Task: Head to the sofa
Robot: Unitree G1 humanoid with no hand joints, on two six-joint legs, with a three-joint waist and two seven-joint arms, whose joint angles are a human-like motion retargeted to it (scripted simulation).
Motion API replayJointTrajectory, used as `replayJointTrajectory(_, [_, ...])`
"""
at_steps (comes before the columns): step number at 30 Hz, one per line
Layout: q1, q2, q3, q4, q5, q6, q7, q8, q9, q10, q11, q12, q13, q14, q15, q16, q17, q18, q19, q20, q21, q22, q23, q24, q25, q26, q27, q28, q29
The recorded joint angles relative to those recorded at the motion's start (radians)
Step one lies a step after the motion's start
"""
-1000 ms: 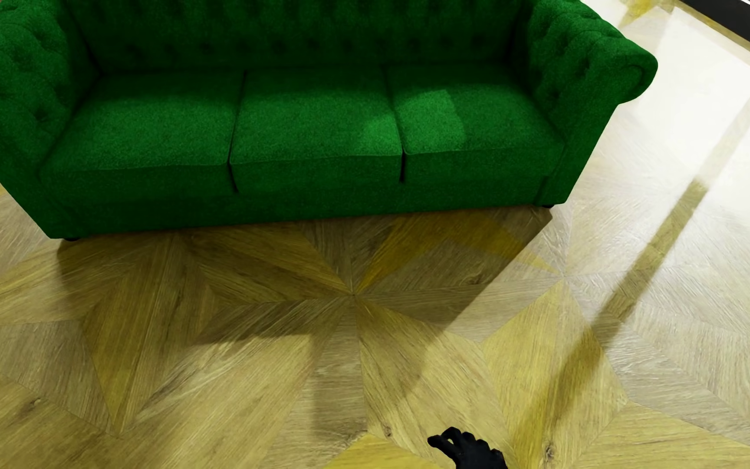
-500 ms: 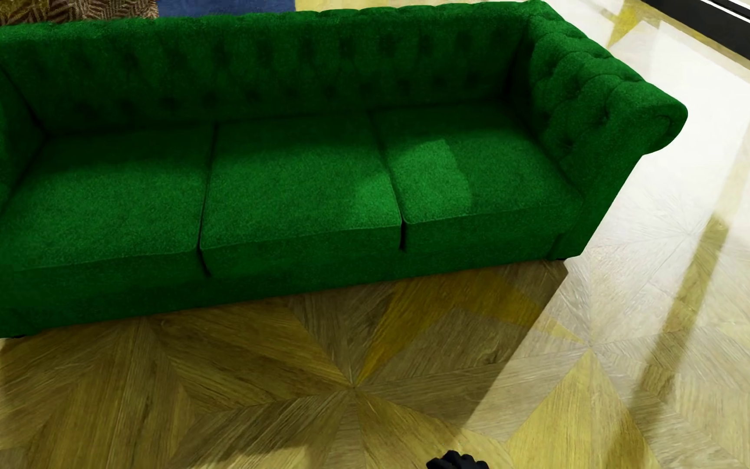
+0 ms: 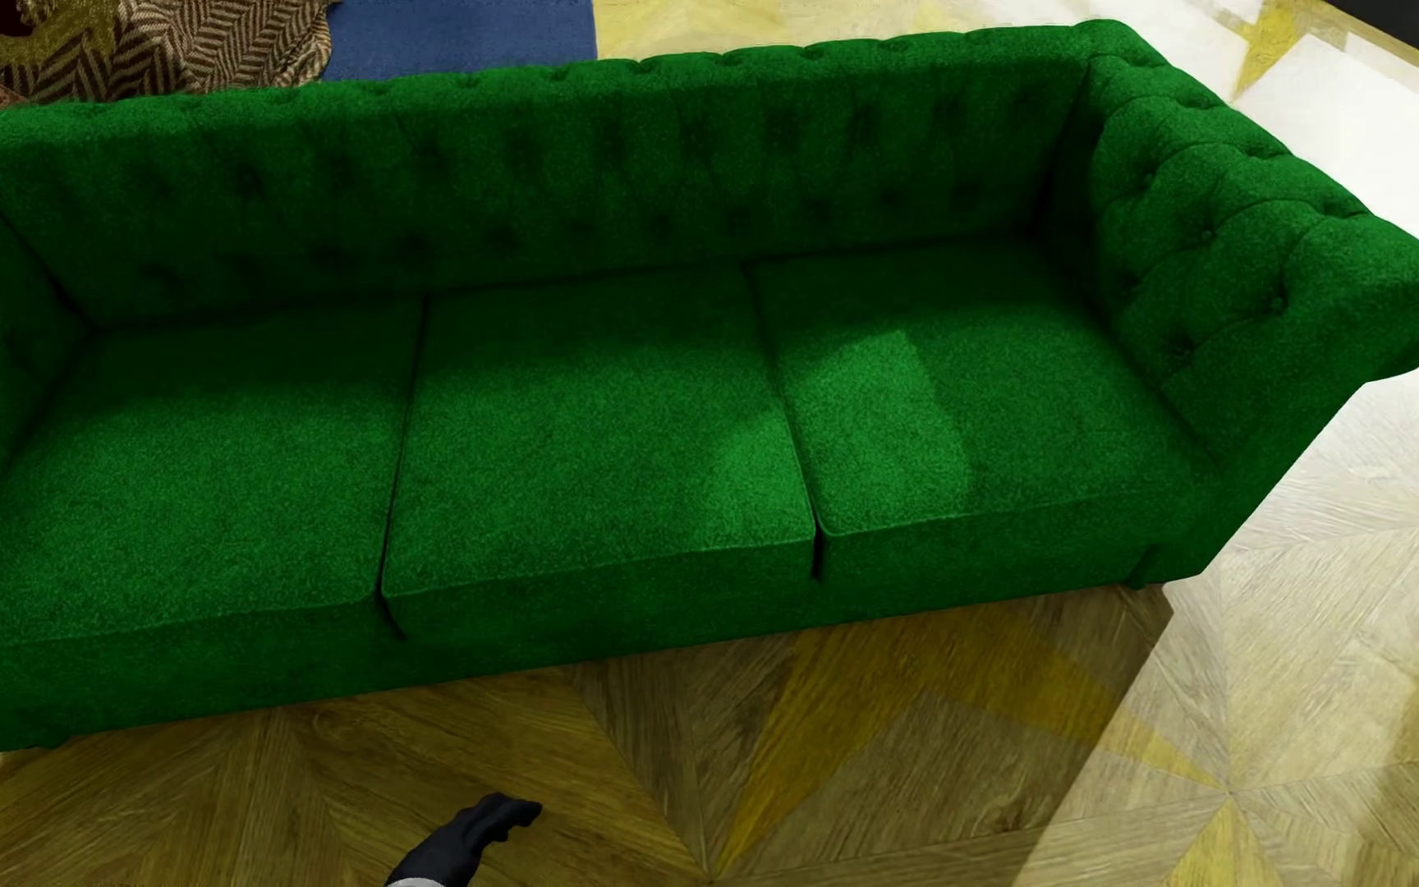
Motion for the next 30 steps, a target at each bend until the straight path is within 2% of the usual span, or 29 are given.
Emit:
replayJointTrajectory(2, [0.033,0.057,0.0,0.007,-0.027,0.009,-0.051,-0.067,-0.006,-0.001,-0.034,-0.007,0.005,0.034,-0.012,-0.01,0.023,-0.035,-0.027,0.006,0.0,0.029,0.026,-0.007,-0.013,0.033,0.01,0.014,0.024])
replayJointTrajectory(4, [0.042,0.109,0.005,0.023,-0.037,0.021,-0.099,-0.121,-0.017,0.008,-0.092,0.004,-0.015,0.079,-0.004,-0.019,0.036,-0.081,-0.046,0.018,0.021,0.053,0.053,-0.014,-0.032,0.055,0.009,0.015,0.09])
replayJointTrajectory(6, [0.044,0.144,0.007,0.041,-0.031,0.031,-0.137,-0.154,-0.021,0.028,-0.121,0.037,-0.061,0.109,-0.011,-0.01,0.028,-0.124,-0.059,0.007,0.061,0.054,0.056,-0.016,-0.075,0.039,-0.015,0.002,0.145])
replayJointTrajectory(8, [0.055,0.167,0.003,0.058,-0.021,0.04,-0.154,-0.174,-0.024,0.039,-0.125,0.065,-0.101,0.121,-0.03,0.004,0.023,-0.153,-0.07,-0.029,0.058,0.069,0.027,-0.003,-0.084,0.037,-0.028,-0.018,0.13])
replayJointTrajectory(11, [0.078,0.194,-0.002,0.08,-0.001,0.053,-0.176,-0.191,-0.031,0.034,-0.127,0.087,-0.143,0.139,-0.054,0.021,0.051,-0.183,-0.081,-0.06,-0.009,0.125,-0.026,0.017,-0.024,0.079,-0.028,-0.059,0.072])
replayJointTrajectory(14, [0.085,0.214,-0.007,0.095,0.012,0.063,-0.195,-0.202,-0.038,0.046,-0.131,0.085,-0.175,0.158,-0.08,0.029,0.065,-0.19,-0.087,-0.066,-0.012,0.155,-0.06,0.024,-0.004,0.094,-0.034,-0.072,0.048])
replayJointTrajectory(18, [0.075,0.232,-0.004,0.112,0.034,0.073,-0.204,-0.204,-0.044,0.089,-0.137,0.08,-0.202,0.169,-0.106,0.027,0.058,-0.191,-0.093,-0.045,0.064,0.107,-0.033,0.001,-0.025,0.075,-0.046,-0.035,0.07])
replayJointTrajectory(23, [0.051,0.237,-0.003,0.134,0.061,0.084,-0.197,-0.199,-0.049,0.151,-0.131,0.058,-0.197,0.181,-0.131,0.02,0.074,-0.191,-0.105,-0.054,0.089,0.034,0.085,-0.021,-0.047,0.055,-0.006,-0.018,0.069])
replayJointTrajectory(30, [-0.01,0.228,-0.012,0.164,0.104,0.103,-0.187,-0.188,-0.053,0.279,-0.103,0.041,-0.131,0.209,-0.16,0.047,0.071,-0.212,-0.121,-0.056,0.081,0.032,0.135,-0.028,-0.068,0.048,0.012,-0.026,0.081])
